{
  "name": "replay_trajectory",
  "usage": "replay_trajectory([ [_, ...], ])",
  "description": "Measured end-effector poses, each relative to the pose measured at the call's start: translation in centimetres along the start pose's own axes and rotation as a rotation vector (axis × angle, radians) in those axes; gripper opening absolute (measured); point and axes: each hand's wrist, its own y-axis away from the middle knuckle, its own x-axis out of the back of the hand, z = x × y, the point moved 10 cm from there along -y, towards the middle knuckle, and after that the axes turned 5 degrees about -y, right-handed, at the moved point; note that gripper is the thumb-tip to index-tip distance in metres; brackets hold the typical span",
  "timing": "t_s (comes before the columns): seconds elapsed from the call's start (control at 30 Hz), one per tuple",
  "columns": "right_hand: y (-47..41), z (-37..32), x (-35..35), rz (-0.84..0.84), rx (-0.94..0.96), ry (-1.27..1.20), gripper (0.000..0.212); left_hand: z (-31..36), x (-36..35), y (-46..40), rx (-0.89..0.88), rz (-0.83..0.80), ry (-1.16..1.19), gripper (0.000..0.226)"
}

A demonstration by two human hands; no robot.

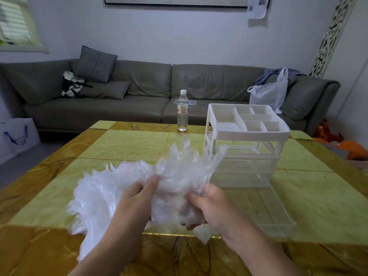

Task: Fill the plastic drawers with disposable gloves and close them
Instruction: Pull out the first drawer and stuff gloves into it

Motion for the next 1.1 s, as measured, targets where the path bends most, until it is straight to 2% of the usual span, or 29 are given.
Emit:
replay_trajectory([
  [0.23, -0.1, 0.3, 0.5, 0.036, -0.015, -0.013, 0.010, 0.3, 1.5, -1.0, 0.011, 0.049, 0.195, 0.036],
  [0.3, -0.2, 0.0, 1.0, 0.075, 0.009, -0.022, 0.008, -0.4, 0.6, -1.3, 0.085, -0.034, 0.270, 0.041],
  [0.4, -0.2, -0.8, 1.5, 0.100, 0.060, 0.028, 0.008, -2.2, -1.7, -0.5, 0.220, -0.206, 0.230, 0.053],
  [0.47, -0.1, -1.2, 1.5, 0.087, 0.091, 0.079, 0.009, -2.2, -2.5, 0.0, 0.194, -0.266, 0.152, 0.038],
  [0.57, -0.1, -1.7, 2.1, 0.125, 0.120, 0.048, 0.010, -1.7, -1.9, -0.1, 0.121, -0.217, 0.125, 0.019],
  [0.77, 0.7, -3.5, 5.4, 0.328, 0.199, -0.053, 0.007, 0.1, 1.2, -0.9, 0.019, -0.002, 0.207, 0.012],
  [0.83, 1.1, -4.5, 5.6, 0.306, 0.252, 0.135, 0.009, 0.6, 2.2, -0.9, 0.010, 0.048, 0.231, 0.010],
  [0.9, 1.4, -4.8, 3.5, 0.150, 0.271, 0.603, 0.009, 0.9, 2.9, -0.8, 0.015, 0.082, 0.240, 0.007],
  [0.97, 1.6, -2.9, 1.1, -0.039, 0.209, 1.123, 0.039, 1.1, 3.2, -0.8, 0.020, 0.101, 0.255, 0.008],
  [1.0, 1.7, -1.8, 0.2, -0.108, 0.172, 1.294, 0.048, 1.1, 3.3, -0.8, 0.020, 0.106, 0.265, 0.010],
  [1.03, 1.9, -0.8, -0.6, -0.156, 0.166, 1.409, 0.048, 1.2, 3.3, -0.8, 0.017, 0.107, 0.271, 0.010],
  [1.1, 1.9, 0.6, -2.1, -0.201, 0.212, 1.541, 0.029, 1.2, 3.1, -0.8, 0.006, 0.097, 0.273, 0.009],
])
